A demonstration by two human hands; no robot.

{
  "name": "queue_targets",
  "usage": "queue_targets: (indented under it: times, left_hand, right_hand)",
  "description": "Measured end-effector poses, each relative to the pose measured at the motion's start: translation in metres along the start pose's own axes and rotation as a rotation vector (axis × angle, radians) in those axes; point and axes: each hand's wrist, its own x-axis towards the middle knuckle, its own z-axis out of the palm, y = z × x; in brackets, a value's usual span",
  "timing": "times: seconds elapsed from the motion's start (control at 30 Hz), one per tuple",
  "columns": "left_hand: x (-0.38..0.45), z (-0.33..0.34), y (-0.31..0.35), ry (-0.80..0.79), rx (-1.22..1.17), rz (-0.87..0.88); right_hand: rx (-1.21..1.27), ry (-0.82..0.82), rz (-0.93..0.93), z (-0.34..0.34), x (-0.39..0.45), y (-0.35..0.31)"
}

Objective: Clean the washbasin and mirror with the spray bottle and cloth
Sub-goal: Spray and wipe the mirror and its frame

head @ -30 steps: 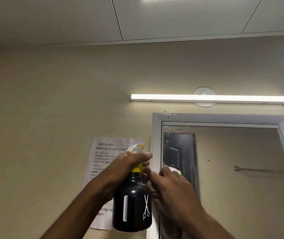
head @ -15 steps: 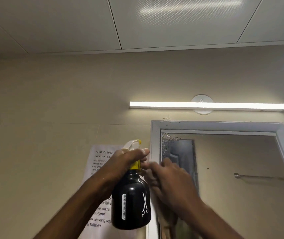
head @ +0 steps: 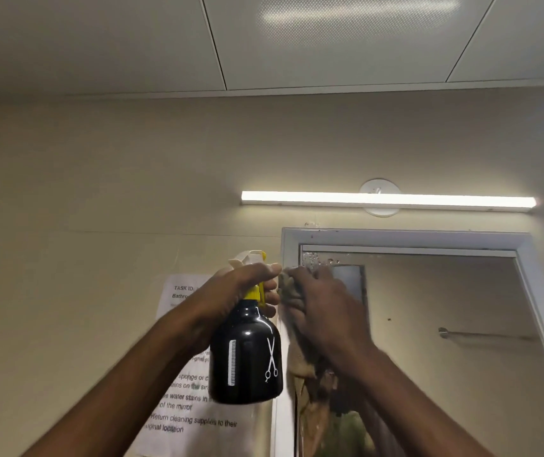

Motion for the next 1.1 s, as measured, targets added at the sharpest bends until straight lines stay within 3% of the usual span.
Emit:
queue_targets:
  times: [0.17,0.37,0.5,0.6,0.73,0.93,1.1]
  left_hand:
    - [0.013,0.005,-0.004,0.013,-0.093,0.028]
    - [0.011,0.011,-0.01,0.072,0.025,0.063]
    - [0.019,0.015,-0.007,0.001,0.023,-0.003]
    - [0.02,0.023,-0.005,-0.041,0.094,0.048]
    - [0.023,0.036,0.006,-0.038,0.137,0.081]
    - [0.033,0.05,0.013,-0.162,0.083,0.053]
    - [0.036,0.055,0.009,-0.077,0.076,0.079]
  right_hand:
    - [-0.018,0.054,-0.048,-0.005,0.039,0.001]
    - [-0.025,0.105,-0.014,-0.013,0.089,0.008]
    - [-0.085,0.058,-0.05,-0.02,0.091,0.018]
    - [-0.124,0.039,-0.034,-0.033,0.085,0.04]
    - [-0.139,0.073,0.073,-0.059,0.067,0.083]
    - [-0.21,0.133,0.217,-0.085,0.048,0.122]
    - [-0.182,0.113,0.14,-0.072,0.06,0.103]
